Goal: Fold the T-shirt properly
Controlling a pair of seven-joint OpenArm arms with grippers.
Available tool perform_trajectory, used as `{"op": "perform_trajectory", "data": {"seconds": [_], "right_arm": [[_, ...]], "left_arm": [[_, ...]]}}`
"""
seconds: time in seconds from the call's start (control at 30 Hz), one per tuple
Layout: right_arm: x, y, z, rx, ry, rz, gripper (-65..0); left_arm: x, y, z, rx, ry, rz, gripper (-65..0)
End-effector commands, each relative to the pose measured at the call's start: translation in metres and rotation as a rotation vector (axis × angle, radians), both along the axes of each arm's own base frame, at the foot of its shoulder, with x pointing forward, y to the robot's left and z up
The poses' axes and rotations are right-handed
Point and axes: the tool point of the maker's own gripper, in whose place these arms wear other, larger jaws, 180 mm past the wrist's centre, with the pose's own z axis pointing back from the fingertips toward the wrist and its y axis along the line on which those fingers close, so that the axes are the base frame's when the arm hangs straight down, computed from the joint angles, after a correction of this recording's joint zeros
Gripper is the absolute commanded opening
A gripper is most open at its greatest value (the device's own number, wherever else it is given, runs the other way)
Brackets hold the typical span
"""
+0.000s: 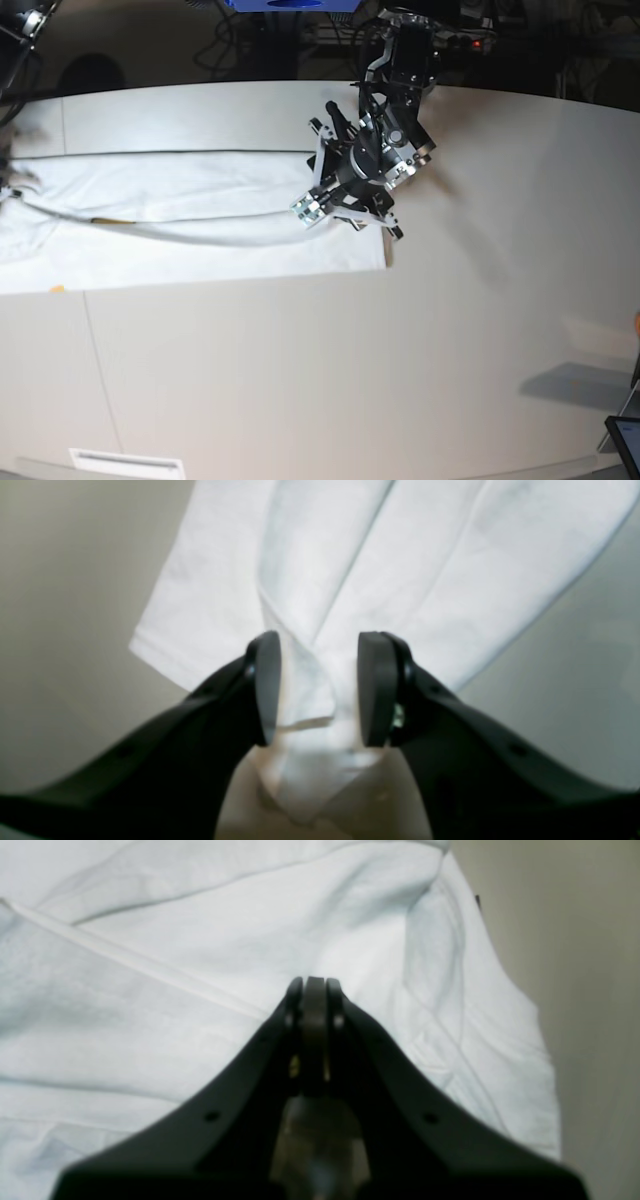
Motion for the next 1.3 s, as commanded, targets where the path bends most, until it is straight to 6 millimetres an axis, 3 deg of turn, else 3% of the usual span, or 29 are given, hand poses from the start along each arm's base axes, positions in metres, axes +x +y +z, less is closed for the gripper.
{"op": "perform_trajectory", "data": {"seconds": [0.0, 0.13, 0.33, 0.37, 0.43, 0.47, 0.77, 0.93, 1.27], "right_arm": [[-0.014, -0.002, -0.01, -0.005, 0.094, 0.009, -63.4], [-0.014, -0.002, -0.01, -0.005, 0.094, 0.009, -63.4], [-0.014, -0.002, -0.01, -0.005, 0.094, 0.009, -63.4], [-0.014, -0.002, -0.01, -0.005, 0.094, 0.009, -63.4], [-0.014, -0.002, -0.01, -0.005, 0.094, 0.009, -63.4], [-0.014, -0.002, -0.01, -0.005, 0.094, 0.009, -63.4], [-0.014, -0.002, -0.01, -0.005, 0.094, 0.009, -63.4], [-0.016, -0.009, -0.01, -0.022, 0.095, -0.038, -63.4], [-0.016, -0.01, -0.009, -0.025, 0.094, -0.045, -63.4]], "left_arm": [[0.006, -0.005, 0.008, -0.024, -0.029, -0.003, -41.5], [0.003, -0.004, -0.004, -0.014, 0.008, -0.004, -41.5], [0.003, -0.005, -0.004, -0.015, 0.009, -0.004, -43.8], [0.003, -0.005, -0.003, -0.016, 0.006, -0.004, -47.5], [0.003, -0.004, -0.002, -0.015, 0.002, -0.004, -62.3], [0.003, -0.004, -0.003, -0.014, 0.002, -0.004, -65.0], [0.003, 0.016, -0.001, 0.056, -0.021, -0.002, -65.0], [0.005, 0.024, 0.028, 0.094, -0.121, 0.013, -65.0], [-0.02, 0.042, 0.007, 0.186, -0.062, 0.005, -65.0]]}}
